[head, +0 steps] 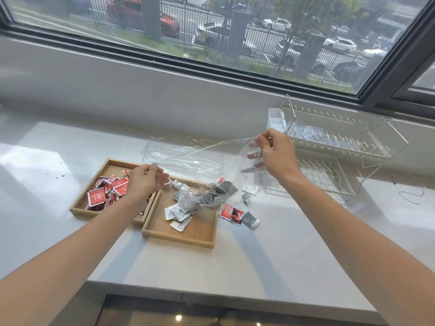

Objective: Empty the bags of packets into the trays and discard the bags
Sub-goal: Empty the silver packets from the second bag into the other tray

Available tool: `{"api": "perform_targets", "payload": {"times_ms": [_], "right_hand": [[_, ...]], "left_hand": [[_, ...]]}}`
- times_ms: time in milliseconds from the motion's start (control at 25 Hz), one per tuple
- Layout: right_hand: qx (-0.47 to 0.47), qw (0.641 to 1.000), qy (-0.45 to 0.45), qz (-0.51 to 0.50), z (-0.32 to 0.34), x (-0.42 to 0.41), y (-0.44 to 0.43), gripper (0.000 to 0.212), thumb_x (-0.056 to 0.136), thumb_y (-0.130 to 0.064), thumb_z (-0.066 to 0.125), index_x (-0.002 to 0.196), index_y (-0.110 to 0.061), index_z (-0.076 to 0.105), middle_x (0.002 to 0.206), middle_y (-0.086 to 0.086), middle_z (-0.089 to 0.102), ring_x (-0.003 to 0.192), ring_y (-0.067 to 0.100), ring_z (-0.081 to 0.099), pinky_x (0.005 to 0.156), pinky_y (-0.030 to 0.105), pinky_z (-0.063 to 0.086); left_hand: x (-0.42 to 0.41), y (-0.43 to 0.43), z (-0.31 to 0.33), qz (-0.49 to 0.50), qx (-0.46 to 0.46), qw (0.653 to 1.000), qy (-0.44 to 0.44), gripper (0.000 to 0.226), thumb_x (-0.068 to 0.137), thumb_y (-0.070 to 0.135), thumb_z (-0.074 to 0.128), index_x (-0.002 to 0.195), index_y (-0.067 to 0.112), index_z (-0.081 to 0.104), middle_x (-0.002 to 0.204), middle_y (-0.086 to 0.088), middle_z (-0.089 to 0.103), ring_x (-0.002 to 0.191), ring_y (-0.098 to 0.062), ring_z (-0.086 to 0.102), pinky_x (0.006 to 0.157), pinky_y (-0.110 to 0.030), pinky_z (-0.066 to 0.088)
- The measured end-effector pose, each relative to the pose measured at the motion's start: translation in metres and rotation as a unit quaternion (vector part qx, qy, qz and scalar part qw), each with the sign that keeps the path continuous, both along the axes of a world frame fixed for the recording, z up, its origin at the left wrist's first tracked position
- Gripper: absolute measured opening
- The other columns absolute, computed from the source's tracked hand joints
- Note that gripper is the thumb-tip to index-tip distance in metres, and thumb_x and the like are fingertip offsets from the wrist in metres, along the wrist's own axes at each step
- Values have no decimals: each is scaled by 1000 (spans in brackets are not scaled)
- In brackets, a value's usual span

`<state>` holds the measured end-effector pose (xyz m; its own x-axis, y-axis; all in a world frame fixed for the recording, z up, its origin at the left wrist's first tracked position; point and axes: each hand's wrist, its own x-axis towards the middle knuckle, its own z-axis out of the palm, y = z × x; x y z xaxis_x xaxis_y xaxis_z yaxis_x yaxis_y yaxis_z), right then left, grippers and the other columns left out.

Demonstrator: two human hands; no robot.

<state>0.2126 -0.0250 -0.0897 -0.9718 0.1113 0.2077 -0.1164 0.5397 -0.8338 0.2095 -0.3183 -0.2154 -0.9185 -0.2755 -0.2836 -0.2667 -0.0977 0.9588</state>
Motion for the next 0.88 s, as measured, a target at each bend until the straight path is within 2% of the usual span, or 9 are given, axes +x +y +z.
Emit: {"api": "perform_targets", "payload": {"times_ms": [120,240,360,480,720,880], "right_hand": [[20,1000,8,-9,4,1,3,19,103,-14,48,86,-12,57,96,6,70,64,11,74,48,29,58],[59,998,-17,1,11,3,4,19,102,-12,47,86,-12,56,97,8,70,60,12,74,50,34,60],[74,997,-8,-6,17,5,4,20,102,-12,46,85,-13,55,96,7,69,60,11,73,49,33,60],[93,996,-12,-5,23,9,1,19,101,-10,47,85,-12,57,94,7,69,60,11,73,52,39,62],[141,990,0,17,38,9,-13,16,101,-9,48,89,-9,59,92,3,68,58,11,73,50,37,61],[163,986,1,29,42,9,-22,21,100,-6,46,84,-11,58,91,4,68,54,9,71,49,38,61]], "left_hand": [[0,1,4,0,14,1000,3,28,105,21,43,92,3,59,91,-18,71,76,-22,72,53,-23,58],[0,1,8,-5,11,1000,10,28,105,22,43,90,5,60,89,-15,72,79,-22,73,66,-30,61],[1,4,10,-5,17,1000,12,28,105,22,42,91,4,59,90,-15,71,81,-24,72,75,-37,60],[4,7,13,-7,14,1000,10,28,105,21,41,99,0,58,89,-15,71,78,-23,72,68,-32,62],[10,1,13,-2,31,999,17,27,105,20,41,96,1,58,90,-16,69,78,-22,71,59,-26,61],[16,-8,7,0,29,1000,1,32,105,21,40,108,-4,60,95,-17,71,80,-23,72,52,-20,56]]}}
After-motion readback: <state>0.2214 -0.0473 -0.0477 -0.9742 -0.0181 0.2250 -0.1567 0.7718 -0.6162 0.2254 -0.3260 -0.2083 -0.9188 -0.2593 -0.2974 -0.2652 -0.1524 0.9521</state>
